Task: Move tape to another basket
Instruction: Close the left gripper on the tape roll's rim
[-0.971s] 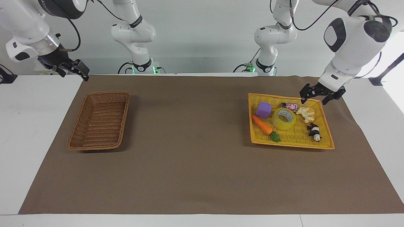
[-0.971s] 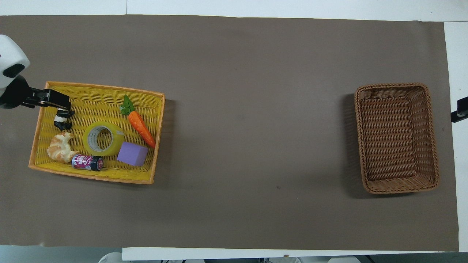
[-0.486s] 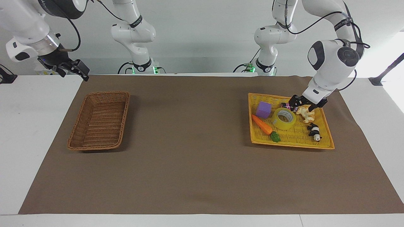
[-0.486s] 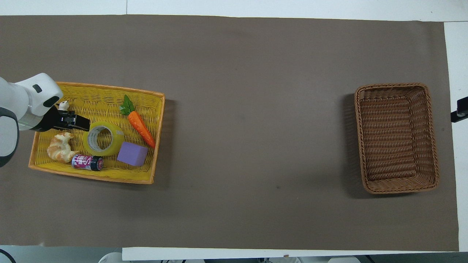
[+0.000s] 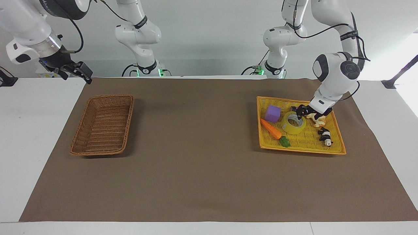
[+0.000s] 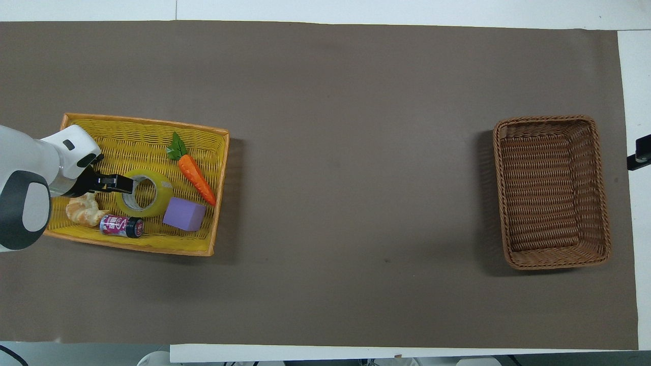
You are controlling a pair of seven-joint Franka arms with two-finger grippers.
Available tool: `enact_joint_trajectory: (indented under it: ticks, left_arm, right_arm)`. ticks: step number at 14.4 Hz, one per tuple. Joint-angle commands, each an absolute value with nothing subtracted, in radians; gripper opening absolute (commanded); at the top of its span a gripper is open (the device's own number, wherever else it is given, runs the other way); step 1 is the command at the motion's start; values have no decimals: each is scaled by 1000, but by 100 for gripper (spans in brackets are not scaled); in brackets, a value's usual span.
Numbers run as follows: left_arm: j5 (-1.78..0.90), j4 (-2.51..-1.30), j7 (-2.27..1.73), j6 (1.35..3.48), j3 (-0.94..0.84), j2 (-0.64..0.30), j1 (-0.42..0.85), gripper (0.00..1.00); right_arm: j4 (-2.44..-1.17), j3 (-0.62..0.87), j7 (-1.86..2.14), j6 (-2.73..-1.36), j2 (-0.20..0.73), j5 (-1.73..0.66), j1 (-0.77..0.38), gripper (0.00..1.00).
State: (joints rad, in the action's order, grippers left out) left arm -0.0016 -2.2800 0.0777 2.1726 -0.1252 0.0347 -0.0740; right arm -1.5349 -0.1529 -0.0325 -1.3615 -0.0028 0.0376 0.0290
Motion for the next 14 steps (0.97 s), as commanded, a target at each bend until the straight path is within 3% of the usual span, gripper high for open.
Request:
enact_joint_trajectory:
  ticks: [1, 5, 10, 12, 14]
  left_arm:
    - [-8, -2332, 97, 2259, -127, 28, -84, 88]
    - [-8, -2341, 92, 2296, -129, -8, -83, 88]
    - [-8, -2353, 97, 2302, -127, -38, -83, 76]
    - [-8, -2373, 92, 2328, -129, -38, -78, 63]
    - [-8, -2378, 87, 2335, -129, -38, -78, 37]
  right_arm:
    - [-1563, -152, -15, -1365, -28, 44, 29, 100]
    - [-1563, -152, -15, -1365, -28, 44, 29, 100]
    - [-1563, -152, -15, -1365, -28, 44, 29, 100]
    - [-1563, -150, -15, -1365, -28, 44, 29, 100]
    - [-1563, -152, -14, -1365, -28, 44, 29, 100]
